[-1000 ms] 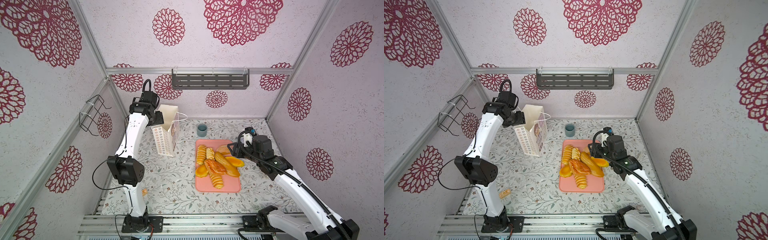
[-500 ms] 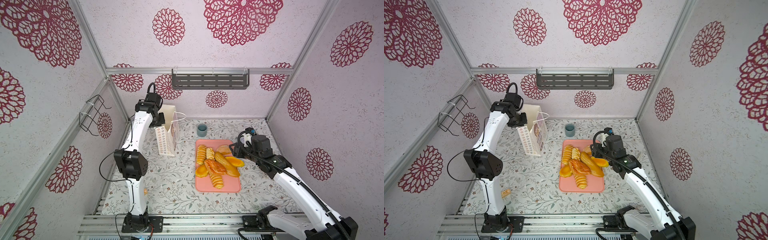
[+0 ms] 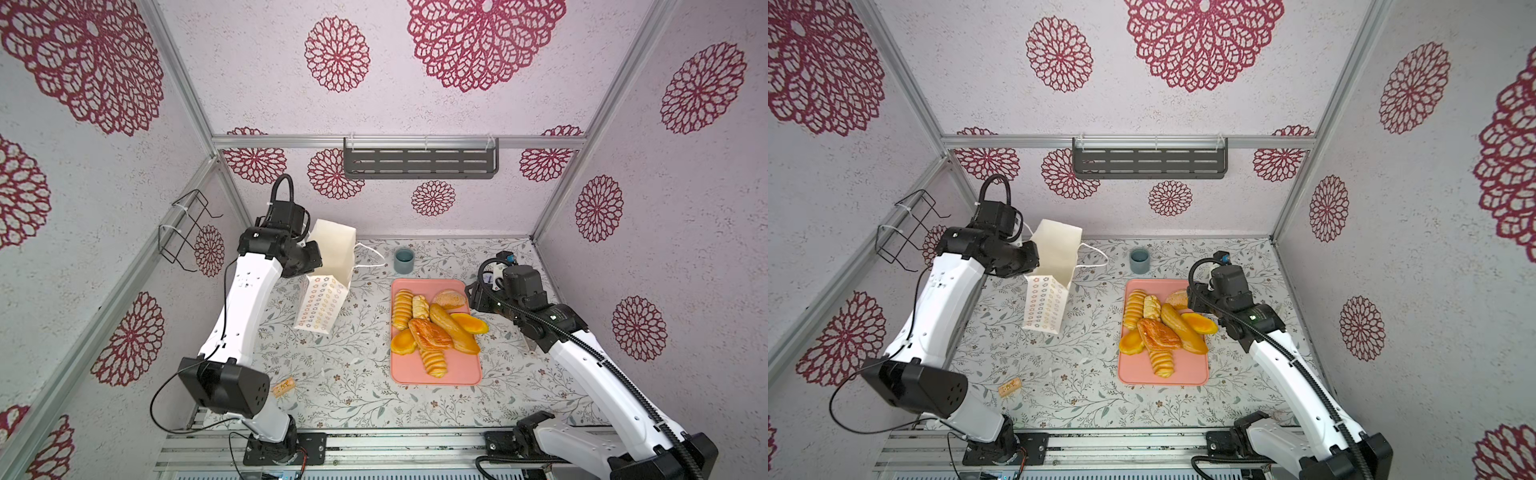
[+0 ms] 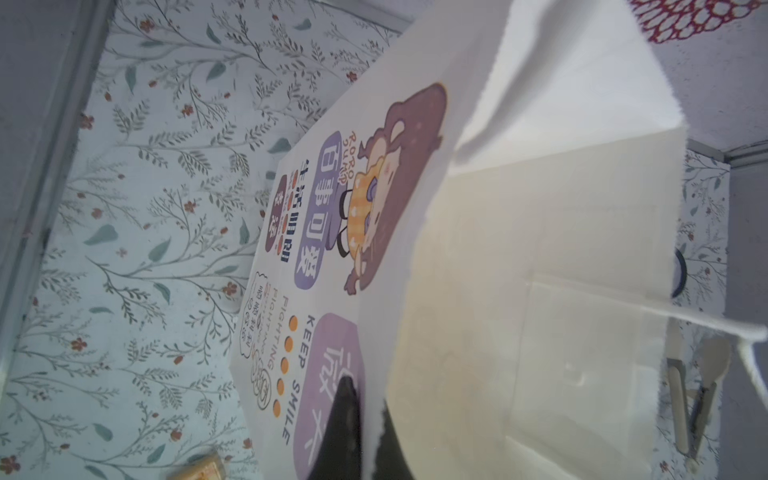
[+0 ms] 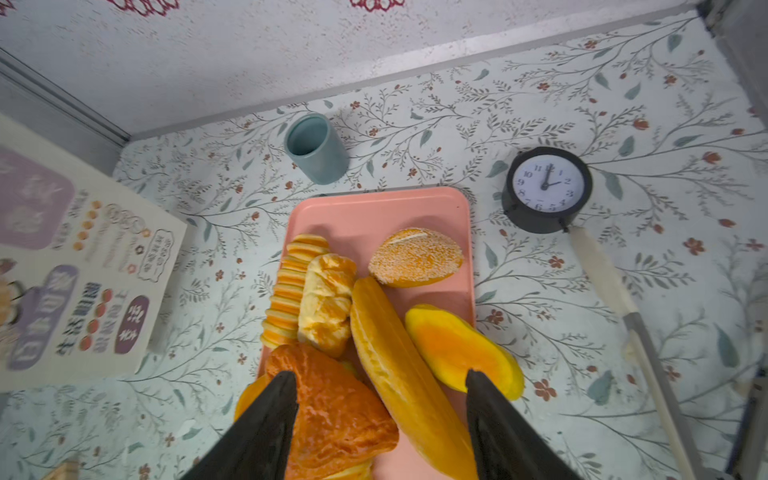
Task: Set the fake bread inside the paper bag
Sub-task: 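Reach the left gripper to the paper bag while the right gripper moves toward the tongs, then grasp the bag's top edge with the left gripper while the right grasps the tongs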
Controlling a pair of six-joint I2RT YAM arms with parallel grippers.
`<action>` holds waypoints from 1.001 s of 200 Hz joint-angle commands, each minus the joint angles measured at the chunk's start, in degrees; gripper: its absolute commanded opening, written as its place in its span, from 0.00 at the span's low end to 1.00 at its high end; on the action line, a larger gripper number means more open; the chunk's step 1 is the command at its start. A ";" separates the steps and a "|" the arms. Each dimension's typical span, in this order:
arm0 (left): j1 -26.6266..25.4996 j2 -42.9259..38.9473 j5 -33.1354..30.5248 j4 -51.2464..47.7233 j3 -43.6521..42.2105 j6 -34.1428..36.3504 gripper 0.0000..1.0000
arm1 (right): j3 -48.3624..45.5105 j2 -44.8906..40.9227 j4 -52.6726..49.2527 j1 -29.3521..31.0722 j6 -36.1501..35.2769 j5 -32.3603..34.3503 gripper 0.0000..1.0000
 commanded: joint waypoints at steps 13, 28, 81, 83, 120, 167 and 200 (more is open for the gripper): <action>-0.81 -8.44 8.81 10.81 -12.76 -5.73 0.00 | 0.36 0.57 -1.77 -5.66 -0.50 2.69 0.77; -0.89 -12.23 11.16 15.05 -17.57 -7.94 0.00 | -0.85 1.29 -1.45 -9.96 -0.12 -0.92 0.78; -0.89 -18.46 12.41 19.52 -27.15 -9.36 0.11 | -3.85 3.17 -2.39 -18.51 -0.80 0.43 0.82; -0.89 -18.48 12.37 19.48 -27.25 -9.33 0.13 | -3.94 3.26 -2.45 -18.82 -0.91 0.48 0.82; -0.81 -18.66 11.04 18.92 -26.80 -8.45 0.63 | -6.87 4.53 -3.30 -24.35 -0.42 0.55 0.85; -0.83 -19.62 8.46 17.25 -22.41 -7.51 0.96 | -14.16 3.51 -0.33 -30.80 0.25 -1.93 0.91; -0.81 -21.52 3.71 12.09 -16.04 -4.63 0.97 | -16.17 6.11 1.25 -34.10 -0.26 -3.63 0.90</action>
